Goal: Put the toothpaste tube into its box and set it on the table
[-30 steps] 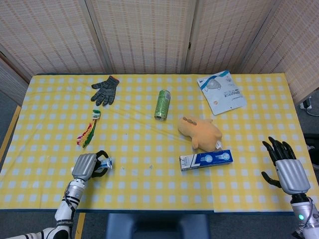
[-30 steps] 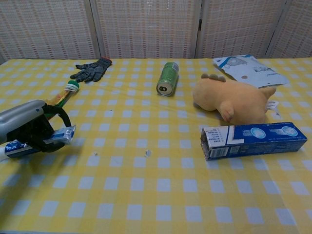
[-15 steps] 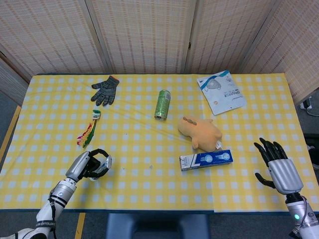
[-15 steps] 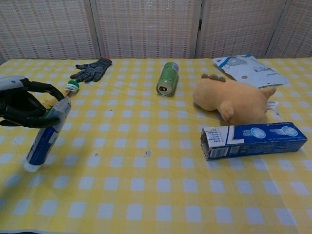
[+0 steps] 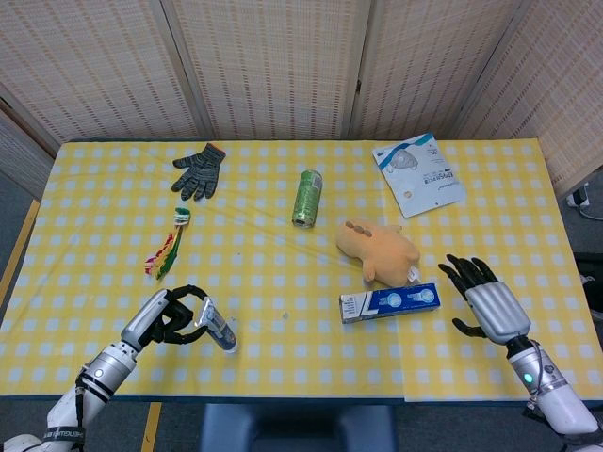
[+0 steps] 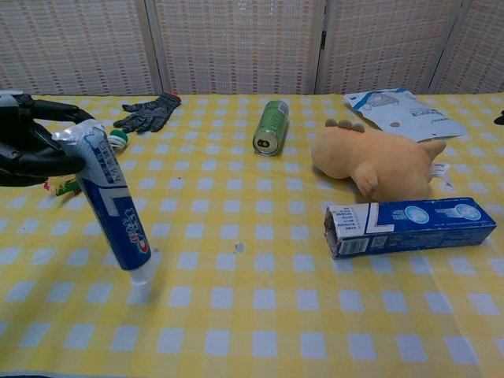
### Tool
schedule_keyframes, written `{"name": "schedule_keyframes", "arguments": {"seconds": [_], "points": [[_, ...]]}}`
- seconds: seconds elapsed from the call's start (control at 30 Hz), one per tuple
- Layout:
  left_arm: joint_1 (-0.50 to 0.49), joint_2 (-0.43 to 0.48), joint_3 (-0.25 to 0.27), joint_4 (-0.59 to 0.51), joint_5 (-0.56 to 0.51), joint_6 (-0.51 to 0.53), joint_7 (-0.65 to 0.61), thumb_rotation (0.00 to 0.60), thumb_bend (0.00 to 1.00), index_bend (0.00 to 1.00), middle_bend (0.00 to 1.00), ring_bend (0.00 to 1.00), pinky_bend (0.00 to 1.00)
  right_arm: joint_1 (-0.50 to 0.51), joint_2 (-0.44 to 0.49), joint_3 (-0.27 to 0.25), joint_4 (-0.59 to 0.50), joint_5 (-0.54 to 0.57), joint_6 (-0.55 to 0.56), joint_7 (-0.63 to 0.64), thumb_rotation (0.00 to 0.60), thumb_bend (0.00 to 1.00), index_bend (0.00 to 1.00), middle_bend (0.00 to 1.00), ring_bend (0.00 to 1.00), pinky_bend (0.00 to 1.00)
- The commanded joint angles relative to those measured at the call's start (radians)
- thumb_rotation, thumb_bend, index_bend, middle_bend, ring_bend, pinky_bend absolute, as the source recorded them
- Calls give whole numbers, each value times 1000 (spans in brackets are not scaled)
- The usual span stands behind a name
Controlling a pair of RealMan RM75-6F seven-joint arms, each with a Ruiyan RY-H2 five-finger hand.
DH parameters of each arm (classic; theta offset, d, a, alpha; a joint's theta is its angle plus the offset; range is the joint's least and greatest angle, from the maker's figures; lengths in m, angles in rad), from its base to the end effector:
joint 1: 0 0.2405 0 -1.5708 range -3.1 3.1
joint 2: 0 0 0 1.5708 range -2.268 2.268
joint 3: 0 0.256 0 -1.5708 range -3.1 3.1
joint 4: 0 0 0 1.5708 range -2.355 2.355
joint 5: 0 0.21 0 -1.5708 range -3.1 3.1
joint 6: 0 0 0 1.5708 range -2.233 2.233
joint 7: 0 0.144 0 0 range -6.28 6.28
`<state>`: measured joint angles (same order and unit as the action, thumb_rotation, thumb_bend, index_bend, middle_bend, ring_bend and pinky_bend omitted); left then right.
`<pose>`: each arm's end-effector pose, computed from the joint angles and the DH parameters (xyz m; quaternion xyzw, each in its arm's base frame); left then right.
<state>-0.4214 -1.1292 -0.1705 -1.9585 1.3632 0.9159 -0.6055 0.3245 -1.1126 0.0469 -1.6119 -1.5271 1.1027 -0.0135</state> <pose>-0.1735 0.2514 0.0748 -0.5059 -0.6929 -0.4801 0.1829 -0.2804 -0.2432 0.1103 0.7229 -0.3959 0.3243 0.4641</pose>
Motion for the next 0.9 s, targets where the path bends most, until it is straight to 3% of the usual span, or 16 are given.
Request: {"name": "schedule_keyframes", "arguments": {"seconds": [0.03, 0.2, 0.43, 0.9], "points": [[1, 8, 2, -9, 4, 11, -8, 600, 540, 1000, 1000, 1000, 1000, 56, -36, 10, 9, 18, -68, -20, 600, 301, 77, 36, 62, 0], [2, 22, 3, -17, 5, 31, -12, 600, 540, 1000, 1000, 1000, 1000, 109, -59, 5, -8, 43, -156, -53, 600, 302, 162, 112, 133, 8], [10, 39, 12, -19, 8, 58, -23, 600, 540, 1000, 1000, 1000, 1000, 131, -75, -23, -25, 56, -200, -67, 600, 301, 184, 137, 186, 87], [6, 39, 25, 9, 14, 79, -50, 600, 540, 1000, 1000, 1000, 1000, 171, -149, -28, 26, 124, -269, -22, 600, 301, 186, 138, 187, 103]]}}
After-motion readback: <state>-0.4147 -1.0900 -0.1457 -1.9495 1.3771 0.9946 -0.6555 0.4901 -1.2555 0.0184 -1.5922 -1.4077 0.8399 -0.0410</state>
